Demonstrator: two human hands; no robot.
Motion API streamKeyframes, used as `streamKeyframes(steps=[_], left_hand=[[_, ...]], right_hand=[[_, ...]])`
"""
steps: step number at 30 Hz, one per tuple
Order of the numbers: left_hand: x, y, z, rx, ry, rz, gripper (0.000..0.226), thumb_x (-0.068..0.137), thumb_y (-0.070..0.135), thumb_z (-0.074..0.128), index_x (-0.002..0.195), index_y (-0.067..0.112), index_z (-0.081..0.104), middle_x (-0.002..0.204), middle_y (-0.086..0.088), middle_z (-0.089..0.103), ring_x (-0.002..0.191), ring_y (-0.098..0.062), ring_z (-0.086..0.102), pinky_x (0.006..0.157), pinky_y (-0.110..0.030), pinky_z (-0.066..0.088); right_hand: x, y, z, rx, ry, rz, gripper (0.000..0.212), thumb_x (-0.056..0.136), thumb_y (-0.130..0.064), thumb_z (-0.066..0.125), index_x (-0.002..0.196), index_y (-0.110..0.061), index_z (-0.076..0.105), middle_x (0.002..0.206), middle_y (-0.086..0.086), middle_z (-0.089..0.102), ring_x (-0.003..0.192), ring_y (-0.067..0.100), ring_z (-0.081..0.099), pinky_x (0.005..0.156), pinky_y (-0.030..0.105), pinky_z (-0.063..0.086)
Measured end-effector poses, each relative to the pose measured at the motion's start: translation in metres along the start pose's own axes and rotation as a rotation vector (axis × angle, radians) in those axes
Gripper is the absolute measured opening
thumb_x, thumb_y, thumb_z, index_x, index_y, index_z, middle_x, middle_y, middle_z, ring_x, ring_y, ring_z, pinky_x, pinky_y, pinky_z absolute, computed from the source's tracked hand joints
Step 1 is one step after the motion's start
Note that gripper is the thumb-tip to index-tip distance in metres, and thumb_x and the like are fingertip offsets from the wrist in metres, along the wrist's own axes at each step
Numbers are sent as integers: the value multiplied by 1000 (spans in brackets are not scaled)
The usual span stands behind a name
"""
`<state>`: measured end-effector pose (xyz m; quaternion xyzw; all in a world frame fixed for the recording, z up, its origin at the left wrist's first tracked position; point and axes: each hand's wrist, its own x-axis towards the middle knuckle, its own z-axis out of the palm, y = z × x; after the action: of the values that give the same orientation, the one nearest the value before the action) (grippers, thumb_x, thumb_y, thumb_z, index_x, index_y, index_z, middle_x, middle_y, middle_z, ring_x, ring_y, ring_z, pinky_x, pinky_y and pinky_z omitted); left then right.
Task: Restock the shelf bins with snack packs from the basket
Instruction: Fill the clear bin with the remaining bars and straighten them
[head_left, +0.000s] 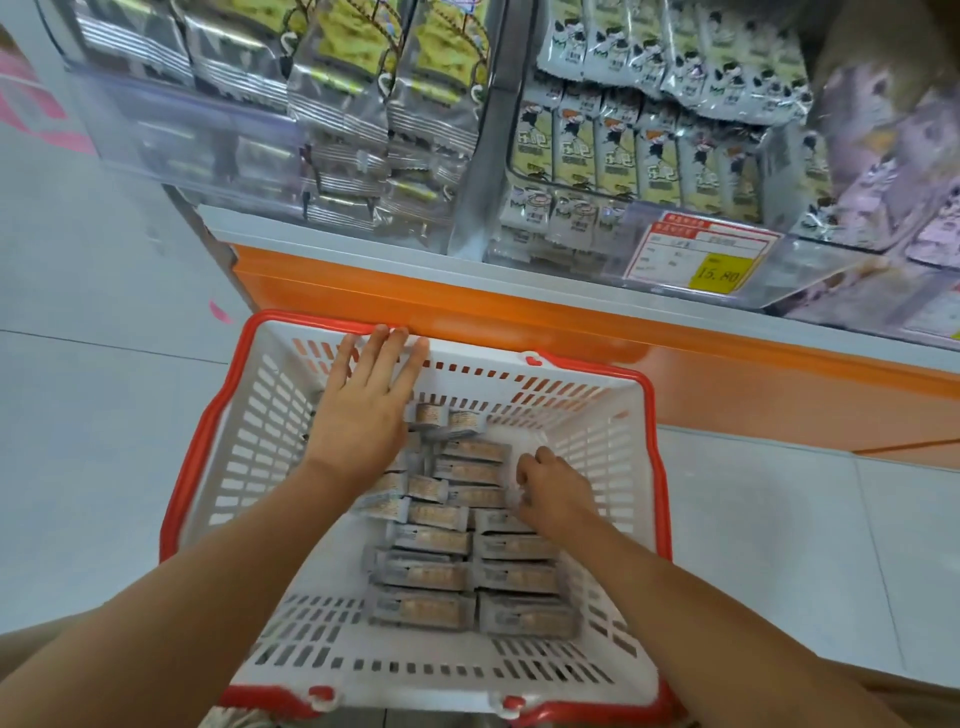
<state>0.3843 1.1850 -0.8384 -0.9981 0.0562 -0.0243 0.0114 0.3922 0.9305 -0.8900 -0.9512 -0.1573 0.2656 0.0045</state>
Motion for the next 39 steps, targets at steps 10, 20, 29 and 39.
streamKeyframes(steps=[10, 20, 29, 39], left_hand=[[-4, 22, -77, -62, 294, 122, 74, 70, 13, 75, 139, 7, 49, 132, -19, 53, 126, -36, 44, 114, -54, 22], [22, 40, -164, -32, 516, 155, 84, 74, 17, 68, 150, 6, 33, 155, -16, 31, 146, -32, 21, 119, -48, 5], [25, 46, -179, 56, 323, 70, 97, 86, 31, 65, 155, 14, -1, 164, -9, 2, 151, -24, -6, 118, -48, -14], [28, 46, -179, 41, 252, 66, 85, 99, 27, 39, 148, 14, -29, 154, -7, -33, 142, -25, -34, 110, -51, -26]], right_hand=[[-70, 11, -84, 570, 530, -147, 22, 76, -9, 67, 94, -14, 57, 99, -6, 53, 85, 7, 53, 68, 21, 45], [-150, 3, -192, 822, 1053, -309, 31, 75, 3, 68, 90, -19, 52, 97, 4, 56, 90, 15, 55, 75, 21, 44], [-127, 6, -278, 712, 1246, -85, 16, 82, -11, 70, 86, -14, 55, 90, -3, 55, 83, 14, 56, 64, 28, 49], [-69, 12, -299, 453, 1074, 256, 18, 81, -18, 72, 83, -19, 54, 104, 8, 61, 89, 25, 60, 75, 40, 51]])
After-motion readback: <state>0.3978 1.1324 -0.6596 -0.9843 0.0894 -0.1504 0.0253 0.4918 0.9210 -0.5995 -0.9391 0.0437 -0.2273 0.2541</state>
